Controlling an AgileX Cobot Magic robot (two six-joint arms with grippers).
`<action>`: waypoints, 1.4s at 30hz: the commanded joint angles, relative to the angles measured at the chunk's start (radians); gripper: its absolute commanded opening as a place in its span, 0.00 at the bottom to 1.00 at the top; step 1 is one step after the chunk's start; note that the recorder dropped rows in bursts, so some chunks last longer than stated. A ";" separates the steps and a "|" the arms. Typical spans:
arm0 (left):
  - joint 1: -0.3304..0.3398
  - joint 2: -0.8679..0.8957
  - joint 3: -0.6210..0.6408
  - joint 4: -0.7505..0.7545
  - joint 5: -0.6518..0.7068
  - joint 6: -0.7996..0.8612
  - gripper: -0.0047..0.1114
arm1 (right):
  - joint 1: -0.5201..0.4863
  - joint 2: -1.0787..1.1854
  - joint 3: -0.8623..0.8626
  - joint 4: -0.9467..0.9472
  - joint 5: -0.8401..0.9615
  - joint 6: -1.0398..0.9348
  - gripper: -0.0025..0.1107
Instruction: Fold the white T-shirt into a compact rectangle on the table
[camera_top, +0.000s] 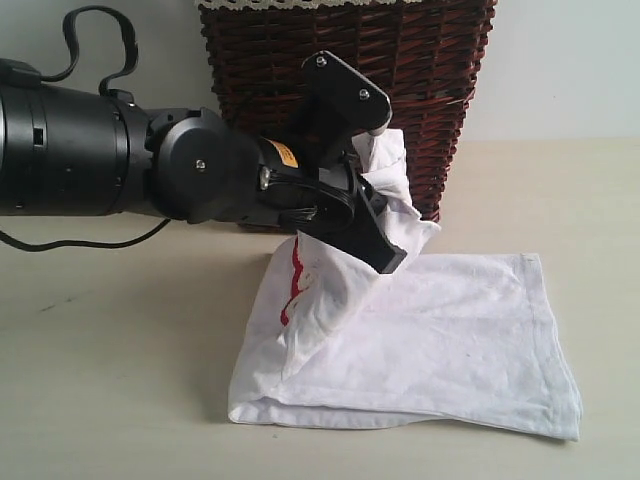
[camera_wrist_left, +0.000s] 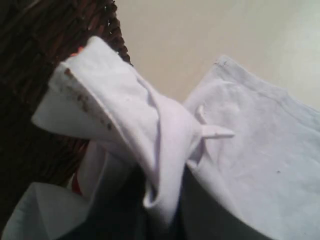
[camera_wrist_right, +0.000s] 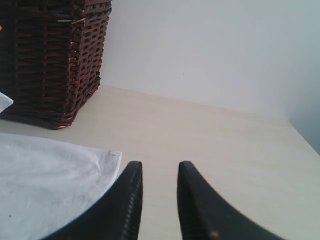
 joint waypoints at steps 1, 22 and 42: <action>0.026 -0.025 -0.006 0.001 -0.032 0.000 0.04 | -0.005 0.000 0.002 -0.002 -0.009 0.000 0.24; -0.013 -0.053 -0.006 -0.006 -0.063 -0.080 0.04 | -0.005 0.000 0.002 -0.002 -0.009 0.000 0.24; -0.153 0.094 -0.006 -0.002 -0.315 -0.167 0.04 | -0.005 0.000 0.002 -0.002 -0.009 0.000 0.24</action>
